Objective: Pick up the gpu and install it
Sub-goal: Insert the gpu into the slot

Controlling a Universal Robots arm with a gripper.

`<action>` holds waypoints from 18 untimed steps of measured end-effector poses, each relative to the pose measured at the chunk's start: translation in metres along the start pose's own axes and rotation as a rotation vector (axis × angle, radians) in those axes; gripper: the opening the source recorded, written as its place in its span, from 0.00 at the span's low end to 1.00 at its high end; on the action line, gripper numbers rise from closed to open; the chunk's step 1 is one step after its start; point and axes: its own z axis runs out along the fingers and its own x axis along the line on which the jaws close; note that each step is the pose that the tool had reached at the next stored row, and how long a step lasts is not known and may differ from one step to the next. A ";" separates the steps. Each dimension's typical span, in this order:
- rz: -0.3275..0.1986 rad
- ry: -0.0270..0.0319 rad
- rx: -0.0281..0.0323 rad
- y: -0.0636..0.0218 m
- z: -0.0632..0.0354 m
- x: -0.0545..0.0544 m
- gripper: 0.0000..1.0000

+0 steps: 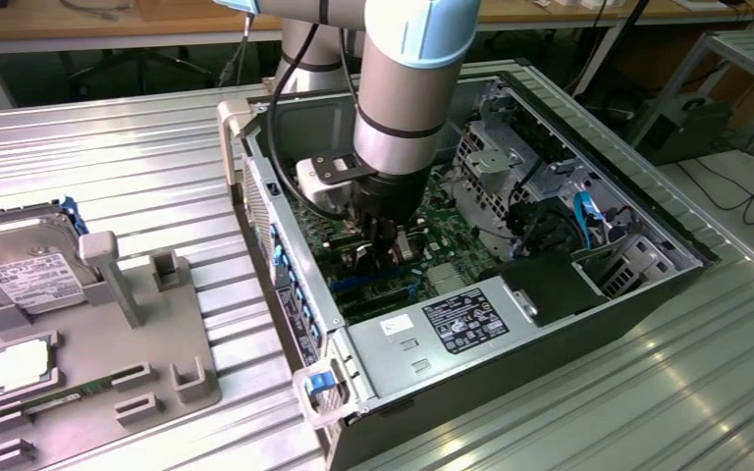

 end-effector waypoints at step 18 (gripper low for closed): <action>0.000 0.0000 -0.0001 0.0001 0.0029 0.000 0.28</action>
